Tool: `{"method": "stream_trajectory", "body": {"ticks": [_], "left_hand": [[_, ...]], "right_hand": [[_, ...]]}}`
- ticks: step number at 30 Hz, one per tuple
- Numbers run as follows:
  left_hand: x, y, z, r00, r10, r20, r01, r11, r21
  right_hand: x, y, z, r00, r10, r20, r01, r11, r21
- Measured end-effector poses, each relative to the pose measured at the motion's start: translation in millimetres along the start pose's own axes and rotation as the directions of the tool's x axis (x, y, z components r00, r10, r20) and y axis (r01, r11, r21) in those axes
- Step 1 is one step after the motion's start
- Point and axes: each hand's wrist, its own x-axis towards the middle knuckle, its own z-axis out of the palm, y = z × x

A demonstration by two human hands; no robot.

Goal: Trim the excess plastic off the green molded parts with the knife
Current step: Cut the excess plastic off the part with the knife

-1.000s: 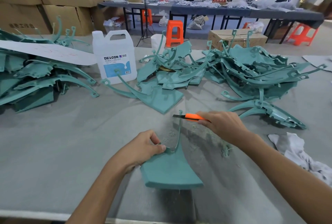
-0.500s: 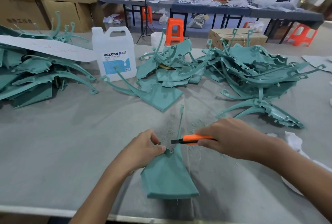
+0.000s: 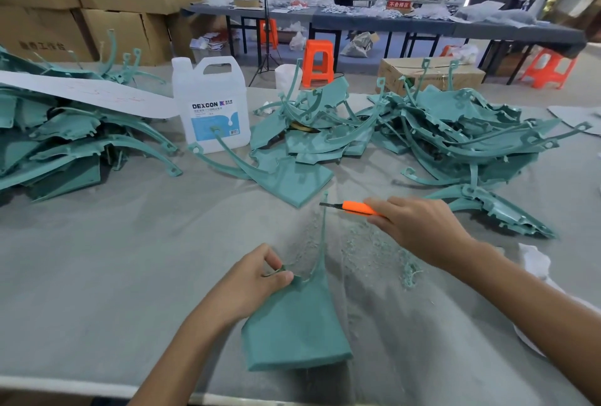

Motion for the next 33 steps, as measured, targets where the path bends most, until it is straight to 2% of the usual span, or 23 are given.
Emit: {"method": "stream_trajectory", "body": {"ticks": [3,5,6,7,8,9,11,12,14,17,19,20,22,25,26,28,30,31,33], "left_hand": [[3,-8,-13,0.995,0.057,-0.078,-0.041,0.981,0.188],[2,-11,-16,0.963,0.153,-0.220,-0.037,0.888,0.459],[-1,-10,-14,0.930,0.238,-0.281,-0.057,0.846,0.530],[-5,-7,-9,0.907,0.298,-0.296,-0.105,0.843,0.528],[-10,-5,-2,0.915,0.313,-0.255,-0.151,0.852,0.502],[-14,-5,8,0.939,0.295,-0.176,-0.174,0.850,0.497],[-21,-13,27,0.971,0.237,-0.033,-0.170,0.780,0.602],[-23,-18,32,0.978,0.207,-0.010,-0.155,0.760,0.631],[-25,-22,34,0.981,0.190,-0.031,-0.132,0.779,0.613],[-25,-20,33,0.977,0.208,-0.051,-0.141,0.804,0.578],[-23,-18,32,0.978,0.204,-0.052,-0.139,0.812,0.567],[-22,-18,30,0.980,0.197,-0.032,-0.142,0.802,0.580],[-19,-20,21,0.986,0.167,0.016,-0.138,0.754,0.642],[-17,-27,1,0.993,0.101,0.055,-0.109,0.675,0.729],[-14,-26,-2,0.992,0.120,0.034,-0.107,0.678,0.727],[-3,-10,4,0.969,0.242,-0.059,-0.162,0.792,0.588],[16,15,20,0.941,0.293,-0.168,-0.225,0.914,0.337],[26,28,29,0.942,0.288,-0.175,-0.239,0.937,0.254],[44,47,45,0.943,0.294,-0.157,-0.254,0.939,0.233]], "right_hand": [[-19,-12,4,0.996,0.082,-0.020,-0.076,0.975,0.210],[-35,-25,8,0.999,0.041,0.016,-0.043,0.958,0.284],[-41,-32,9,0.999,0.002,0.035,-0.012,0.954,0.300],[-46,-38,10,0.998,-0.032,0.054,0.013,0.951,0.309],[-50,-44,11,0.996,-0.053,0.071,0.028,0.950,0.312],[-52,-48,12,0.994,-0.067,0.086,0.037,0.948,0.317],[-53,-53,13,0.989,-0.093,0.112,0.051,0.941,0.333],[-51,-52,13,0.990,-0.097,0.106,0.057,0.943,0.327],[-39,-38,12,0.998,-0.041,0.038,0.031,0.970,0.241],[-19,-8,-5,0.982,0.141,-0.129,-0.124,0.984,0.132],[-19,-6,-10,0.967,0.153,-0.203,-0.129,0.983,0.127],[-23,-12,-9,0.961,0.168,-0.221,-0.126,0.974,0.189],[-34,-24,-7,0.932,0.307,-0.196,-0.215,0.898,0.383],[-54,-32,7,0.835,0.540,-0.107,-0.376,0.702,0.605],[-61,-35,13,0.798,0.597,-0.081,-0.405,0.631,0.661],[-72,-47,26,0.716,0.697,-0.044,-0.429,0.488,0.760],[-78,-64,38,0.652,0.758,-0.003,-0.423,0.367,0.829],[-79,-73,43,0.639,0.769,0.006,-0.411,0.335,0.848],[-78,-89,50,0.636,0.771,0.010,-0.388,0.309,0.868]]}}
